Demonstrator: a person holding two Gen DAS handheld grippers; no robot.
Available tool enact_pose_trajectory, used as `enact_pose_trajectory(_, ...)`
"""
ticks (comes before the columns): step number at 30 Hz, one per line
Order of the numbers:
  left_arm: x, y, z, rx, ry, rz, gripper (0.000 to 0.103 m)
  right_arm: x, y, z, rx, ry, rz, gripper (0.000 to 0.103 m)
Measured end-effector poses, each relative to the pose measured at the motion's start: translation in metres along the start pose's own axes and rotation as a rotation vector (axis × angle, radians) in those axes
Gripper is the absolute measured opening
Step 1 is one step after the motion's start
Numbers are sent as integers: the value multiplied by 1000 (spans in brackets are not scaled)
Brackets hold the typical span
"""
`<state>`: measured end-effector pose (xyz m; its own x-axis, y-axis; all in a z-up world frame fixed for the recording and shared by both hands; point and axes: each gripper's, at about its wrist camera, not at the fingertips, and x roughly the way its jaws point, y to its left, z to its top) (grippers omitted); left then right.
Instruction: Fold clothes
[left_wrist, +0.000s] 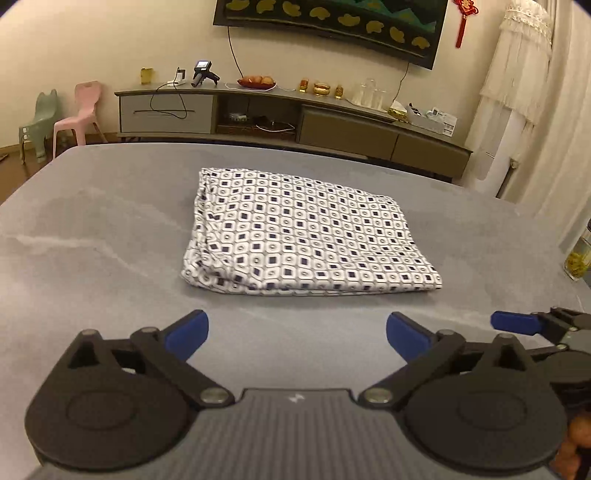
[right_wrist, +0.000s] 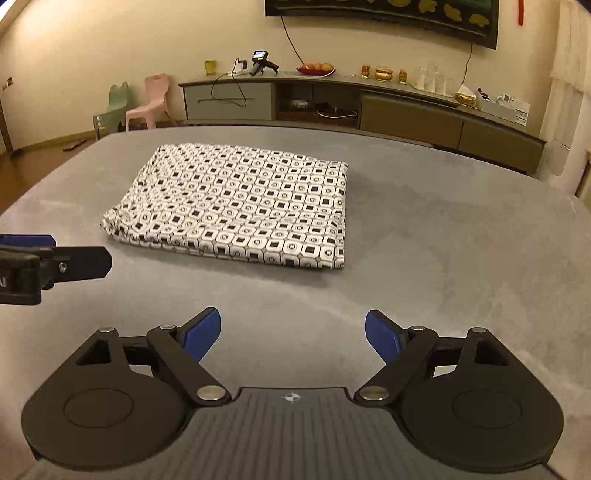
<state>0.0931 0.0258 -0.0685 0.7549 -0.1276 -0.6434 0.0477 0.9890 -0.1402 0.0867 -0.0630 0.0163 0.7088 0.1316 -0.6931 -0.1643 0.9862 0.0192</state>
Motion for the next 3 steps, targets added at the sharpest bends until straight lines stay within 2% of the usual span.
enact_pose_trajectory(3, 0, -8, -1, 12, -2, 6, 103, 0, 1, -1, -7, 0, -3, 87)
